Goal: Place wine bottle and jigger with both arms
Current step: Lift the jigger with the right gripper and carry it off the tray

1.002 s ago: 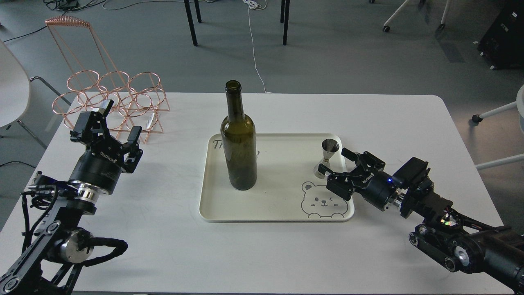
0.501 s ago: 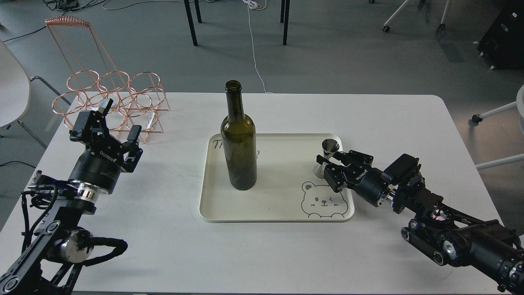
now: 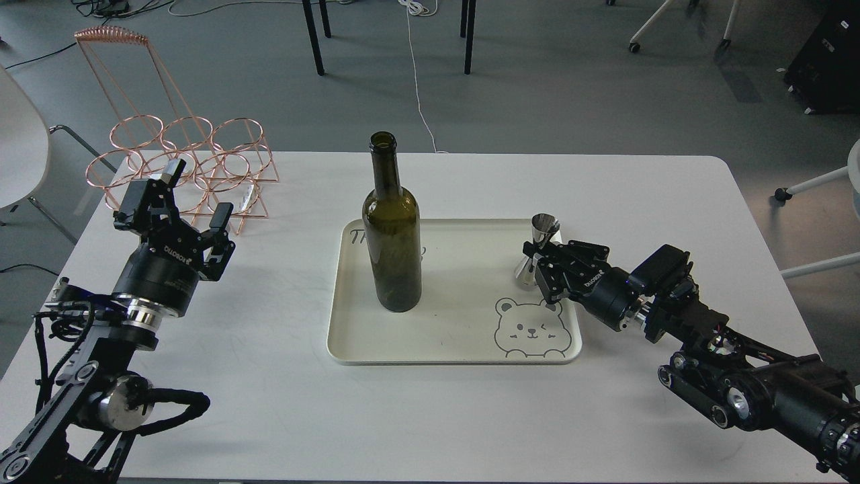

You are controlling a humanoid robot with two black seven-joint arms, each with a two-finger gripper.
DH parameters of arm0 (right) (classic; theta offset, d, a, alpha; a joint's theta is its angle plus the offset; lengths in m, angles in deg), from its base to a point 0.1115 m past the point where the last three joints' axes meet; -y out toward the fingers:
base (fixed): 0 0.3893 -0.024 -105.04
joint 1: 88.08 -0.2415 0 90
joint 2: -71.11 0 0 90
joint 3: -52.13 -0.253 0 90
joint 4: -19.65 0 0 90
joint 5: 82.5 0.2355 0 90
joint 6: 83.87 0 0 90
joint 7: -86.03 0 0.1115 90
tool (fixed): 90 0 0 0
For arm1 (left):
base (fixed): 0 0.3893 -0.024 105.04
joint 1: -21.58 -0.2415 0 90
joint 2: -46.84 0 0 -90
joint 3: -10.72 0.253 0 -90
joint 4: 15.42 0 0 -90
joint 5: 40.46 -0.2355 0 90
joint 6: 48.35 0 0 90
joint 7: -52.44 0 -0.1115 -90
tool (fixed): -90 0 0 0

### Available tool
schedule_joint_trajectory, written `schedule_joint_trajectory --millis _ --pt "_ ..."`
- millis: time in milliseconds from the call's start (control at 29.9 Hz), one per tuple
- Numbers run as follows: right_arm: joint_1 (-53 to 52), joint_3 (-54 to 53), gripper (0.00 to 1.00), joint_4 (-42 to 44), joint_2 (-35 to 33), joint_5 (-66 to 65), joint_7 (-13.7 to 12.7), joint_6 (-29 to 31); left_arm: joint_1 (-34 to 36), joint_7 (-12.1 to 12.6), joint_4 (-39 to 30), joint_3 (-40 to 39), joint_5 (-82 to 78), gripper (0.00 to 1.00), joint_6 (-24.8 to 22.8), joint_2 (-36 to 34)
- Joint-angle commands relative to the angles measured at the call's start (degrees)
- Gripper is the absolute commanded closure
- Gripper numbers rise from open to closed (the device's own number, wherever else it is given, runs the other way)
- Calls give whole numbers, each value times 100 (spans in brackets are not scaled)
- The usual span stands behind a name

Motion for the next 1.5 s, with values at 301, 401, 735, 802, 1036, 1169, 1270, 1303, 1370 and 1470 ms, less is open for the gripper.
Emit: schedule_joint_trajectory --millis 301,401,735,802,1036,1169,1270,1303,1370,1470 --pt "293 -1306 84 117 -705 354 0 0 0 1 -35 0 0 2 -4 -6" --pt "548 -1262 84 240 -872 908 0 0 0 1 -44 9 0 2 -4 12" --pt "1049 -1253 84 345 -1066 1200 0 0 0 1 -44 18 0 2 -4 38" --pt "1049 -1253 84 398 -1066 1200 0 0 0 1 -44 18 0 2 -4 38" --pt "1032 -1236 80 565 -1057 1200 0 0 -8 1 -53 9 0 2 -4 38" --pt "1032 -1236 67 583 -1048 1200 0 0 -9 1 -53 9 0 2 -4 38" --pt "1032 -1210 64 583 -1066 1200 0 0 -9 1 -53 9 0 2 -4 38" --pt "1014 -1166 62 583 -1066 1200 0 0 -9 1 -53 9 0 2 -4 38" --pt "997 -1078 57 565 -1066 1200 0 0 -9 1 -53 9 0 2 -4 29" --pt "988 -1034 46 513 -1066 1209 0 0 -9 1 -53 9 0 2 -4 29"
